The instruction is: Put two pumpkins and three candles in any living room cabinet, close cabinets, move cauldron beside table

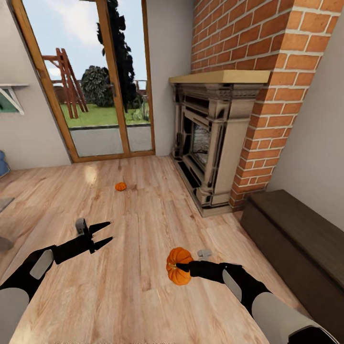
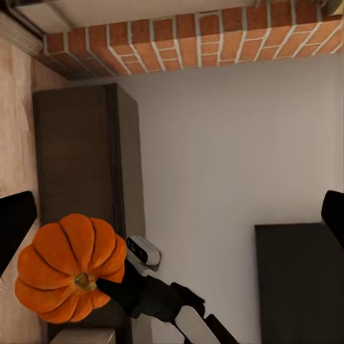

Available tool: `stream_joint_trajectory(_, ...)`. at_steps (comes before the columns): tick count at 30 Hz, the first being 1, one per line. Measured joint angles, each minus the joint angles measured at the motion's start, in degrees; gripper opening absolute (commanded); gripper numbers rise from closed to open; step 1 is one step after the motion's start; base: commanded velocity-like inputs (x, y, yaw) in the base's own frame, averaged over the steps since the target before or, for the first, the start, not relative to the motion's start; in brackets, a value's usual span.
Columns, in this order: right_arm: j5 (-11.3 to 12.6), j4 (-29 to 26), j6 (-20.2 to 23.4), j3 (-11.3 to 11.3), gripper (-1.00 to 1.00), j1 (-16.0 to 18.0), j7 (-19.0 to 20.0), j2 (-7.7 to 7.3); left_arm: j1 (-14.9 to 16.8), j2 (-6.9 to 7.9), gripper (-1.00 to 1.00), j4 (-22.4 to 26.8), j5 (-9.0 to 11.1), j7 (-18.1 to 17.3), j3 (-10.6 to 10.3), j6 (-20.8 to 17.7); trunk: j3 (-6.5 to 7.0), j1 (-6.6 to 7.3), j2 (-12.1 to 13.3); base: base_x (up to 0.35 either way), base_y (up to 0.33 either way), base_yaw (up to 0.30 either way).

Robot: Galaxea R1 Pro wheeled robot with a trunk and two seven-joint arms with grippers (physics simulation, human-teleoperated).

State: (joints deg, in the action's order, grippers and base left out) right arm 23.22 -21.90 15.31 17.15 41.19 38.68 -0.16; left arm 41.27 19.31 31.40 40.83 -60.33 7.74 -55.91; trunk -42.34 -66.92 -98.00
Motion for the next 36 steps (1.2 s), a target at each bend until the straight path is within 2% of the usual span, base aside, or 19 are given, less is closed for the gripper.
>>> stream_joint_trajectory(6,0.05,0.07,0.02,0.00,-1.00,-0.02,0.02,0.15,0.00,-0.02,1.00,0.00,0.00,0.01,0.00,0.00,-0.36,0.00,0.00,0.000,0.000,0.240)
stream_joint_trajectory(9,-0.35,0.08,0.05,-0.09,-1.00,-0.08,0.01,0.84,0.01,-0.02,1.00,-0.01,0.00,0.01,0.00,0.00,-0.54,0.00,0.00,0.000,0.000,0.240)
stream_joint_trajectory(17,-0.41,0.08,0.01,-0.14,-1.00,-0.10,0.03,0.98,0.00,0.02,1.00,0.00,0.00,0.01,0.00,0.00,-0.99,0.00,0.00,0.000,0.000,0.227)
stream_joint_trajectory(36,-0.60,0.16,-0.48,-0.24,-1.00,-0.10,-0.05,0.89,0.01,-0.06,1.00,0.06,0.09,-0.02,0.00,0.00,-1.48,0.00,0.00,0.000,0.000,0.012)
